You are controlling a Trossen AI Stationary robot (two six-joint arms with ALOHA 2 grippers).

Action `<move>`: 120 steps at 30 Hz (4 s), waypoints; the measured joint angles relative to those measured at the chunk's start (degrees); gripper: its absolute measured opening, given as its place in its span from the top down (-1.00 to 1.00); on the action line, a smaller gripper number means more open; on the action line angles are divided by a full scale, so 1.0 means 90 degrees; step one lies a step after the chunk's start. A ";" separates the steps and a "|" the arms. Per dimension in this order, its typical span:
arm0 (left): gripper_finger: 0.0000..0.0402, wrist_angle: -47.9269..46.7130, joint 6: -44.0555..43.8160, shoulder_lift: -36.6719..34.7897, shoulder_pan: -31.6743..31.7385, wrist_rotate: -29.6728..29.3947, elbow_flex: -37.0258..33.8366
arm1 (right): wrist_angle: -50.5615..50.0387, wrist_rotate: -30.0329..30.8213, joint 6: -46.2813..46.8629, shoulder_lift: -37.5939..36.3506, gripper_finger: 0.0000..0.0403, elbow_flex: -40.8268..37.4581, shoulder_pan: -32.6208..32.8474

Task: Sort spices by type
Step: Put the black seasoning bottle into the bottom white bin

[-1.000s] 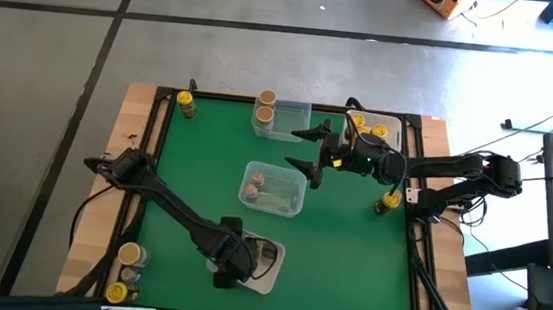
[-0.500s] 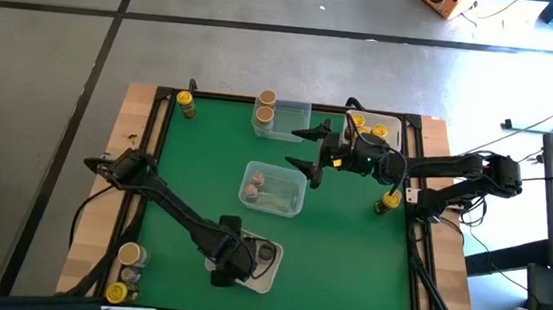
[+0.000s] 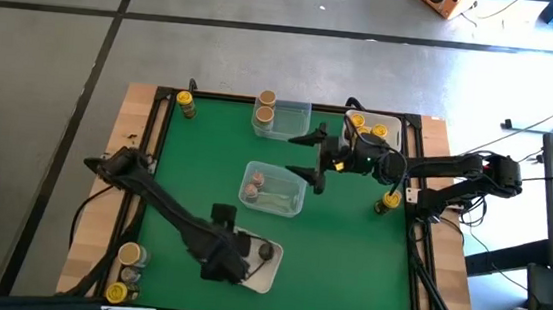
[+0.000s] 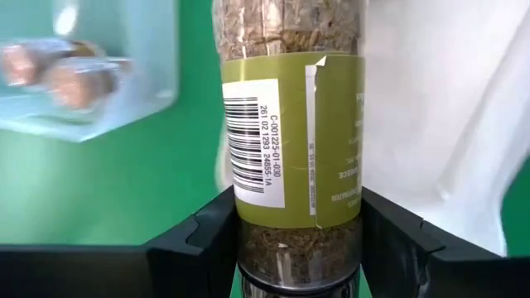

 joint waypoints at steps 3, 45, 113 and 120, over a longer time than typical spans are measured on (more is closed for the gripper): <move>0.06 -0.0274 -0.0386 -0.0419 -0.0026 -0.0189 0.0021 | -0.0026 -0.0140 0.0005 0.0000 -0.70 0.0000 0.0002; 0.06 -0.1098 0.0020 -0.2033 0.1118 -0.1481 0.0013 | -0.0408 -0.0277 -0.0741 0.2283 0.90 0.2210 0.1035; 0.01 -0.0965 -0.0481 -0.2379 0.3112 0.5256 -0.4163 | -0.5381 0.3037 -0.0688 0.1579 0.89 0.2521 0.0614; 0.00 -0.0455 -0.0402 -0.2380 0.3480 0.5603 -0.4827 | -0.5367 0.3037 -0.0688 0.1579 0.89 0.2521 0.0614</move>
